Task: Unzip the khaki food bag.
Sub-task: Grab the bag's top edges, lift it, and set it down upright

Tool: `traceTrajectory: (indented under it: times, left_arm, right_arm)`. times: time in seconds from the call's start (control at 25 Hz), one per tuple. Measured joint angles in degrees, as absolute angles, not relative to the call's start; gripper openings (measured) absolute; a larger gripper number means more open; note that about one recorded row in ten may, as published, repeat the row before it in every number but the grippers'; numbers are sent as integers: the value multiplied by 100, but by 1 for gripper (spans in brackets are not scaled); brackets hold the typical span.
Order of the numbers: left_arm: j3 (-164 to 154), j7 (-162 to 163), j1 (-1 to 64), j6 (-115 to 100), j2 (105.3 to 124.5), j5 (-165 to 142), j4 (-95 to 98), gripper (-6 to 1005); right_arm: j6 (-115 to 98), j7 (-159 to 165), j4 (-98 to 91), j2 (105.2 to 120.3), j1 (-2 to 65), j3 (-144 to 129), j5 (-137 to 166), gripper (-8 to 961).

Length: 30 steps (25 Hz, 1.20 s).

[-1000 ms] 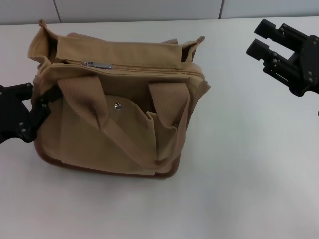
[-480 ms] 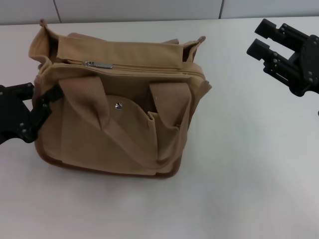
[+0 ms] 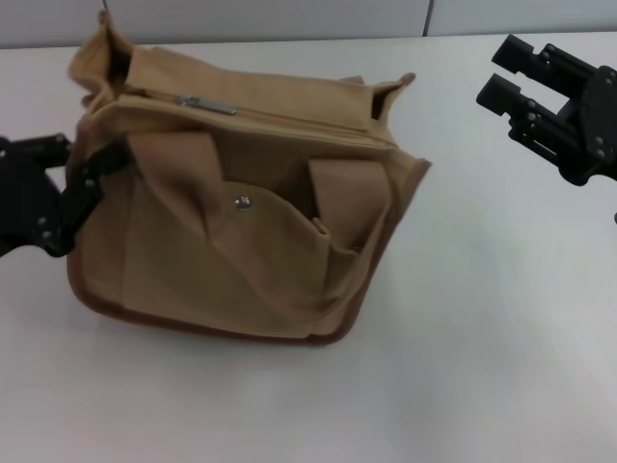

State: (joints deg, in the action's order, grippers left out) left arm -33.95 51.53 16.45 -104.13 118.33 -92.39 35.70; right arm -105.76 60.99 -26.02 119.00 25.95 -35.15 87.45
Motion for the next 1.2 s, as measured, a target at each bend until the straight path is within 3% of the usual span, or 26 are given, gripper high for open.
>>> traceTrajectory:
  times: [0.44, 1.12, 1.2]
  left_arm:
    - [-3450, 5692, 2518, -10855, 11841, -9194, 4009, 47]
    - [-3808, 5804, 2755, -11004, 11839, -9176, 4370, 47]
    - [-3821, 5804, 2777, -11008, 11843, -9172, 4371, 48]
  right_arm:
    - [-10641, 6083, -2596, 11910, 2759, -3571, 8745, 525]
    - [-10185, 5564, -2334, 11933, 3129, -3875, 8796, 523]
    - [-10086, 5513, -2251, 11935, 3234, -3966, 8797, 478]
